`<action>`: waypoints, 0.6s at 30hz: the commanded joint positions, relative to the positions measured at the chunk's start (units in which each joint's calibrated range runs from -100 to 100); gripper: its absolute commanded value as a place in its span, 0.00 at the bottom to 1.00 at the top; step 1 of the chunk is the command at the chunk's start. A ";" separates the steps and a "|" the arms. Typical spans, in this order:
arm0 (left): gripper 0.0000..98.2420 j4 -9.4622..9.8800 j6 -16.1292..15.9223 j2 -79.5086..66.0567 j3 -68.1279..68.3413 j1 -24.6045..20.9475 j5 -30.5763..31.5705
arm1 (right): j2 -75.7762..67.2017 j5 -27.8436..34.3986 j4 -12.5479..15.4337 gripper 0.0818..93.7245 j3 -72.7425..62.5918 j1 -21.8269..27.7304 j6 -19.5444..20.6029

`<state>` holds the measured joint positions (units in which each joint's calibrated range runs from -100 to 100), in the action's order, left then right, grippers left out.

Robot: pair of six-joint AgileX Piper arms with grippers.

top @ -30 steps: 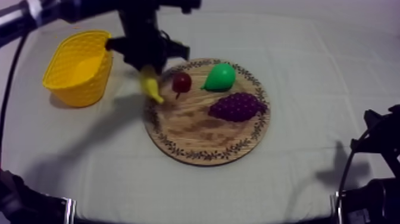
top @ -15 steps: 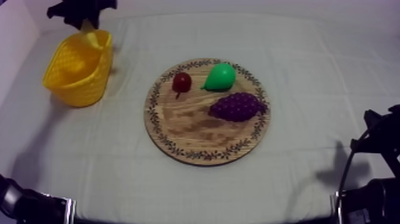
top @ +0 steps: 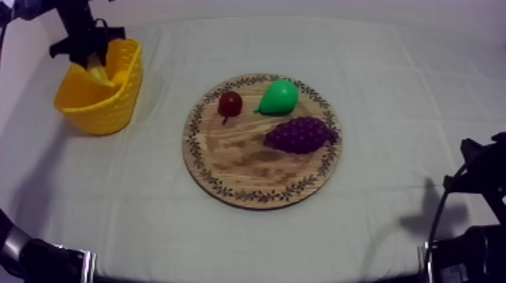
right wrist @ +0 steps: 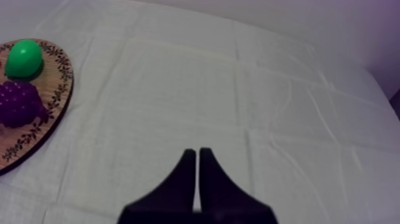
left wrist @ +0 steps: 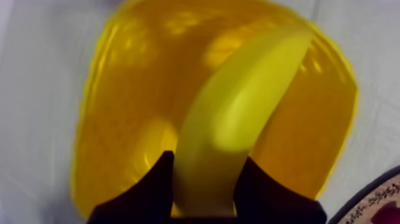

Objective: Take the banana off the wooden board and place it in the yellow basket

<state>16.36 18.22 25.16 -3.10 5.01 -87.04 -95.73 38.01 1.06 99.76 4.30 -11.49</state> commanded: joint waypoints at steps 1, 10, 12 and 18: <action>0.37 -0.46 0.23 0.77 1.94 -0.24 1.97 | -0.02 -0.03 -0.01 0.00 0.02 -0.01 -0.01; 0.43 -3.96 -1.28 3.69 4.85 -2.30 10.85 | -0.02 -0.03 -0.01 0.00 0.02 -0.01 -0.01; 0.47 -5.25 -2.41 3.57 5.49 -2.85 12.87 | -0.02 -0.03 -0.01 0.00 0.02 -0.01 -0.01; 0.52 -6.26 -3.26 2.15 8.44 -3.28 16.43 | -0.02 -0.03 -0.01 0.00 0.02 -0.01 -0.01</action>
<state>10.06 14.98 27.61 4.80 1.71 -70.94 -95.73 38.01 1.06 99.76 4.30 -11.49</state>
